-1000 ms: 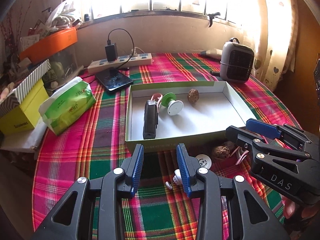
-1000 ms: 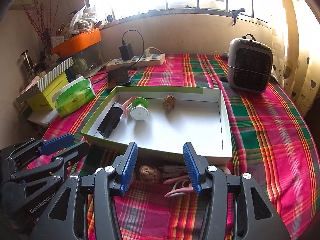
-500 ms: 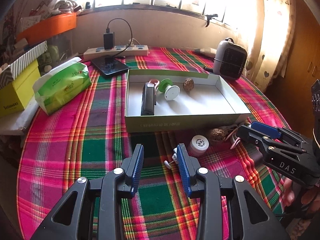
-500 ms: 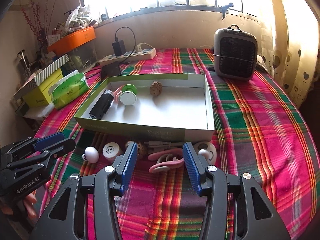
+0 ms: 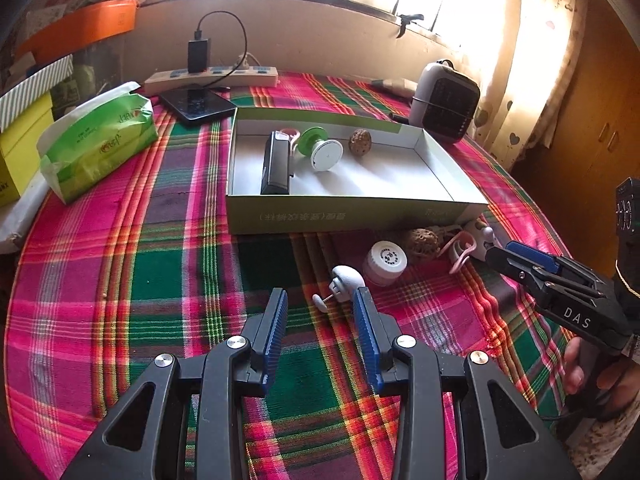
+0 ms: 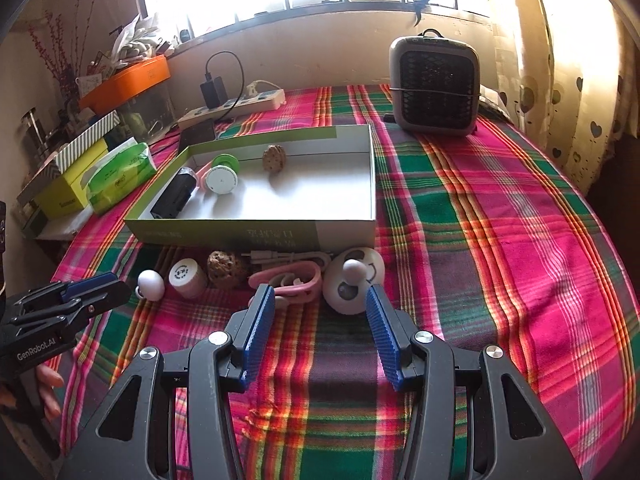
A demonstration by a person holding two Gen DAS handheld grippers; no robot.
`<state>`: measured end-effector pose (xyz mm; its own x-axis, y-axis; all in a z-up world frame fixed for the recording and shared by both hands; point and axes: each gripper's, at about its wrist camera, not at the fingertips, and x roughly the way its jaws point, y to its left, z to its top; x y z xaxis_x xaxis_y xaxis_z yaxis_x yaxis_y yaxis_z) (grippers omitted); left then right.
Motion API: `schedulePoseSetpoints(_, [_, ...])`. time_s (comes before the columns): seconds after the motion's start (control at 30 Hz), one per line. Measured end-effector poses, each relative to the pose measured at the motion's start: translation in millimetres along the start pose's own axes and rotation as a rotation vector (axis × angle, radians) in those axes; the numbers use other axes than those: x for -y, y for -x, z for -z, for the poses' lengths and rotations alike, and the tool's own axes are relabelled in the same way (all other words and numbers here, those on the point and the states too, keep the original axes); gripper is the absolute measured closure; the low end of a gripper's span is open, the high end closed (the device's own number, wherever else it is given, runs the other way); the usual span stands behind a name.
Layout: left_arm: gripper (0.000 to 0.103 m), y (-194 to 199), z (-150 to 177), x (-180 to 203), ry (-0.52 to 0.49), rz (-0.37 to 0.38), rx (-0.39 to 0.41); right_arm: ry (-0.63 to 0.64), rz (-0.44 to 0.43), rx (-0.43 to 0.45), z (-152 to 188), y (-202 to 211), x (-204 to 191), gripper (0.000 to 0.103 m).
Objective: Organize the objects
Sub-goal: 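Move the left tool onto the small white egg while the right tool reaches the white panda-face ball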
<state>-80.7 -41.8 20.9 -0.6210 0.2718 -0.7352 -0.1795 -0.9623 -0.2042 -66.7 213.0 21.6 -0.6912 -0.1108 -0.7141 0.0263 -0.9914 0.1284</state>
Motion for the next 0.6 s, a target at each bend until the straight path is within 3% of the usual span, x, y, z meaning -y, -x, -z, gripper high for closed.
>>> schedulePoseSetpoints(0.6, [0.07,-19.4,-4.9,5.2,-0.013,-0.008,-0.042,-0.053,0.046,-0.032,-12.4,-19.9,21.9,0.054])
